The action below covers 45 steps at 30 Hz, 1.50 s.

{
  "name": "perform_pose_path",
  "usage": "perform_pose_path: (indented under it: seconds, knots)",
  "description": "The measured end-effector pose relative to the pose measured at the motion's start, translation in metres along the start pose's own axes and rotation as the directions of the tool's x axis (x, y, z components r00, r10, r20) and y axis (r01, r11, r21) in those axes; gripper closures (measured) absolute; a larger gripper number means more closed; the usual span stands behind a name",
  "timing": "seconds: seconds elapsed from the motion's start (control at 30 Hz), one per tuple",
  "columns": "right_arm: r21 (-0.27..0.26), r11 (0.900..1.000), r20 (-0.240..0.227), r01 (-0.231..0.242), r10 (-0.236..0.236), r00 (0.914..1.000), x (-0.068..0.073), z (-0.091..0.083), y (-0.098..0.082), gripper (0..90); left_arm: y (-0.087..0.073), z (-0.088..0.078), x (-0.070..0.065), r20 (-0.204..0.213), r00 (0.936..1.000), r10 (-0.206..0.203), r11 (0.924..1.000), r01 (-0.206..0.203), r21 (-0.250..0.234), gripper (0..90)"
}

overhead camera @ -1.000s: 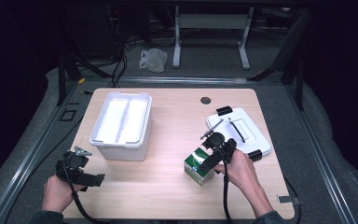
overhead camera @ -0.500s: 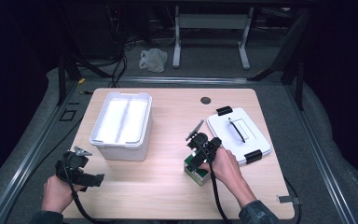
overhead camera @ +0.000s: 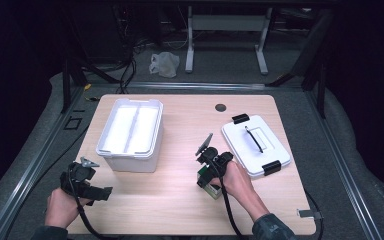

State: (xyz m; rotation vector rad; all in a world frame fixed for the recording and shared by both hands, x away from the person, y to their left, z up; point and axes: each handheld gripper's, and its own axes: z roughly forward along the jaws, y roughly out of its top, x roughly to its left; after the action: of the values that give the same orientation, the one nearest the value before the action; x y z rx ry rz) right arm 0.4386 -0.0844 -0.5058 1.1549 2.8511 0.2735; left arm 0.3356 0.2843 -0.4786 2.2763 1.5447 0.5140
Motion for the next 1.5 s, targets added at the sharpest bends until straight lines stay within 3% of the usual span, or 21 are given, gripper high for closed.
perform_pose_path:
  seconds: [0.37,0.47,0.77,0.83,1.1,1.3,1.5]
  knots:
    - [0.022,1.000,0.034,0.006,-0.007,0.9994,0.002,0.009,0.001,11.7,0.000,0.000,0.001,0.000,1.0000,0.006,1.0000,-0.006,0.005,0.0]
    - [0.020,1.000,0.024,-0.001,0.001,0.9997,0.000,0.010,0.000,11.9,-0.001,0.000,0.001,-0.002,1.0000,0.001,1.0000,-0.001,0.004,0.0]
    - [0.016,0.999,0.057,0.046,-0.047,0.9972,0.005,0.008,-0.001,16.6,-0.001,-0.001,0.002,-0.012,0.9999,0.003,1.0000,-0.003,-0.002,0.0]
    - [0.019,0.998,0.044,0.056,-0.057,0.9974,0.006,0.006,-0.001,16.8,-0.002,-0.001,0.003,-0.013,0.9999,0.000,1.0000,0.000,-0.004,0.0]
    - [-0.018,0.997,0.035,0.080,-0.079,0.9963,0.010,-0.020,-0.004,16.9,-0.002,-0.001,0.003,-0.010,0.9999,0.007,1.0000,-0.007,-0.005,0.0]
    - [-0.047,0.997,0.043,0.065,-0.063,0.9971,0.004,-0.043,-0.024,16.9,-0.002,0.000,0.004,-0.009,0.9999,0.005,1.0000,-0.005,-0.003,0.0]
    - [-0.061,0.997,0.048,0.041,-0.038,0.9981,-0.006,-0.053,-0.040,17.0,-0.003,0.000,0.004,-0.008,0.9999,0.010,0.9999,-0.010,-0.003,0.1]
